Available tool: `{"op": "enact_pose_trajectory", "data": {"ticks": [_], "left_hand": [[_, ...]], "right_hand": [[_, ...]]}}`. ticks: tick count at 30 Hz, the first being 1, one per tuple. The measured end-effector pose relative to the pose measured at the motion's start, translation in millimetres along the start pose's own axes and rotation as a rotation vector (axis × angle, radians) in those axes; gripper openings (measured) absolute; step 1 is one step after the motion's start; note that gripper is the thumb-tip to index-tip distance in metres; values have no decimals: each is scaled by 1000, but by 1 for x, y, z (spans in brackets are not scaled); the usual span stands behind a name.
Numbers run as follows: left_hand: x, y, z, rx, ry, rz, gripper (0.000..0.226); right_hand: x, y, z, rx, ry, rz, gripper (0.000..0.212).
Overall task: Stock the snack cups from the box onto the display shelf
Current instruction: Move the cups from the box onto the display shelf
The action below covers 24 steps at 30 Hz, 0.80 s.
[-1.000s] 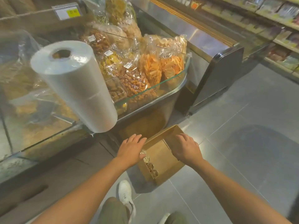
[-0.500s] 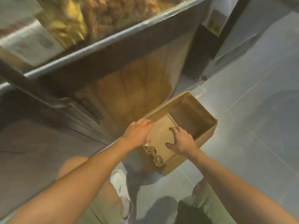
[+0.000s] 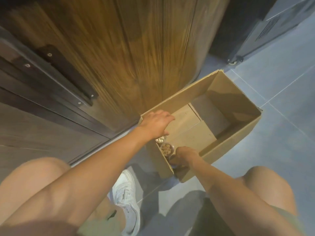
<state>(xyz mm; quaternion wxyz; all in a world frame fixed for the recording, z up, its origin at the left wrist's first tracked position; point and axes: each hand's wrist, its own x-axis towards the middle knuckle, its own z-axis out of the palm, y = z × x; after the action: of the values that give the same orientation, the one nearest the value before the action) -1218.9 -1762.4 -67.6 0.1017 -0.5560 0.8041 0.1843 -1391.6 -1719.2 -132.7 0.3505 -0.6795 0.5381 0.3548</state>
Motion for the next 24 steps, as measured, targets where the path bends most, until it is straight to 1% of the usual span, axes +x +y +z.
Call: {"op": "enact_pose_trajectory", "data": {"ticks": [4,10,12,16,21,24], "left_hand": [[-1,2,5,24,-18,-12,65],[1,6,8,51,-123,-39,59],[1,6,11,58,-137,-50,58],[2,6,13,58,-154,-56,56],[7,8,19,98,-178,-53,55],[10,14,27,152,-213,-29,55]], "right_hand": [[1,-9,4,-7,26,62,43],[3,-12,-4,-48,-34,136,49],[7,-16,-2,-48,-52,145,52],[13,-16,4,-31,-35,153,53],[10,-4,-8,-81,-8,173,49],[6,14,-22,-86,37,181,38]]}}
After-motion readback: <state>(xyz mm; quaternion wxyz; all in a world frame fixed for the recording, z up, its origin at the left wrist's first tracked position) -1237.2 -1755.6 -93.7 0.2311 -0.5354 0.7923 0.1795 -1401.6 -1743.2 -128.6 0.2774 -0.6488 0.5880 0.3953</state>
